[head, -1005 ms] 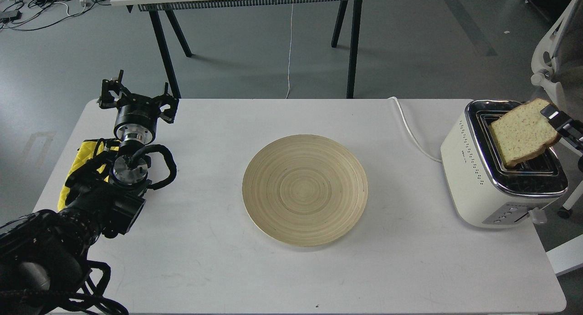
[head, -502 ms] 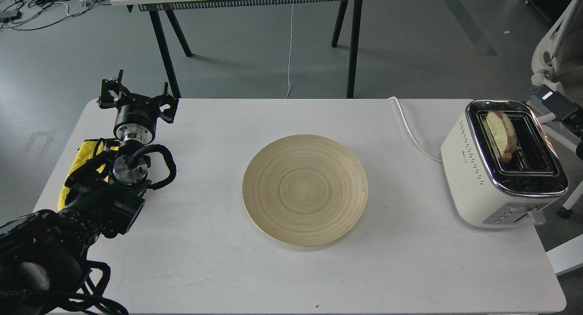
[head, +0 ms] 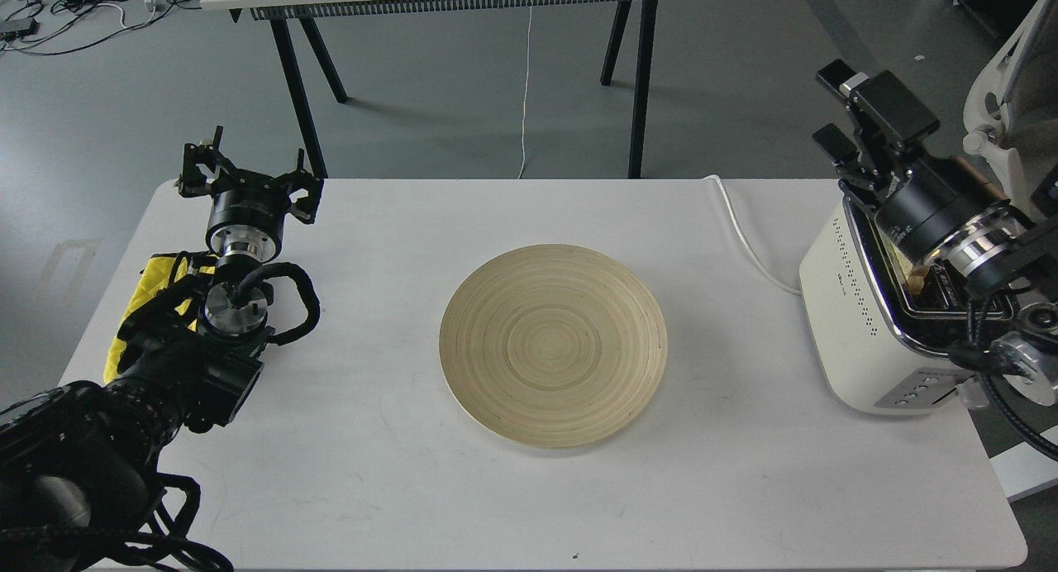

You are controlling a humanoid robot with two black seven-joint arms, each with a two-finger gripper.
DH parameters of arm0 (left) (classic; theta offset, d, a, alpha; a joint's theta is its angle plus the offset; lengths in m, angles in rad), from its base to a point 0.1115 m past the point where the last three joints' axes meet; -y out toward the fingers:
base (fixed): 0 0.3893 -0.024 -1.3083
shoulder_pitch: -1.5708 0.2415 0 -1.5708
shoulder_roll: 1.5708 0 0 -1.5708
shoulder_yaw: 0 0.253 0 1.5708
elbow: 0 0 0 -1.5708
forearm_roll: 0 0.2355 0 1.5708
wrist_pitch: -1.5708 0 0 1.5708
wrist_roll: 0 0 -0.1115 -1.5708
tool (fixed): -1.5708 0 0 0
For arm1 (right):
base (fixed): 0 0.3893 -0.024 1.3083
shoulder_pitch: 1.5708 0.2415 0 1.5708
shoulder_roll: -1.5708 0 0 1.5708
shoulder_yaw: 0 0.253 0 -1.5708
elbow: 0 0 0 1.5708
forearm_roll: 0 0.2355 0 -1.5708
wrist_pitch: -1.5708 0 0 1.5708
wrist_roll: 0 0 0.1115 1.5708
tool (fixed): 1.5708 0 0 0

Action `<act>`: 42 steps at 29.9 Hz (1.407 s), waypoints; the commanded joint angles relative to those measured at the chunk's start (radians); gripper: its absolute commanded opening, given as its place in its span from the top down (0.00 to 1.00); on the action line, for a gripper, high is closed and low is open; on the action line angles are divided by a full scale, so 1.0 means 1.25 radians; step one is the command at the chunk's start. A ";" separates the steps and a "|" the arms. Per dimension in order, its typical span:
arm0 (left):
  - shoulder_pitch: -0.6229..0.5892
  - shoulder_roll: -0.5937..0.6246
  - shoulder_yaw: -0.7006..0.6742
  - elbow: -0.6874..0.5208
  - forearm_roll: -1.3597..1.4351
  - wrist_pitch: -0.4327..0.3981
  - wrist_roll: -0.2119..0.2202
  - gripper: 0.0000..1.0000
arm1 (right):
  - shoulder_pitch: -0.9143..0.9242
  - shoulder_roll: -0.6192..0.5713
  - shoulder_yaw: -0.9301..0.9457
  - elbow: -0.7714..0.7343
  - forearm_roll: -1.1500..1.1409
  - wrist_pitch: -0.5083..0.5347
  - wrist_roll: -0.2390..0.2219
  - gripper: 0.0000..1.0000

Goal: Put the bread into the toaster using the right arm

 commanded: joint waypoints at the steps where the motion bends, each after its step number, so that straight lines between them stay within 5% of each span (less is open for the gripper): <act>1: 0.000 0.000 0.000 0.000 0.000 0.000 0.000 0.00 | -0.004 0.154 0.018 -0.058 0.104 0.002 0.019 0.01; 5: 0.000 0.000 0.000 0.000 0.000 0.000 0.000 0.00 | -0.015 0.289 0.047 -0.173 0.189 0.020 0.039 0.01; 14: 0.000 -0.001 0.000 0.000 0.000 0.000 0.000 0.00 | -0.103 0.562 0.310 -0.598 0.232 0.406 0.039 0.01; 20: 0.000 -0.001 0.000 0.000 0.000 0.000 0.000 0.00 | -0.100 0.671 0.382 -0.817 0.232 0.573 0.039 0.01; 42: 0.000 -0.001 0.000 0.000 0.000 0.000 0.000 0.00 | -0.143 0.696 0.403 -0.839 0.236 0.666 0.039 0.01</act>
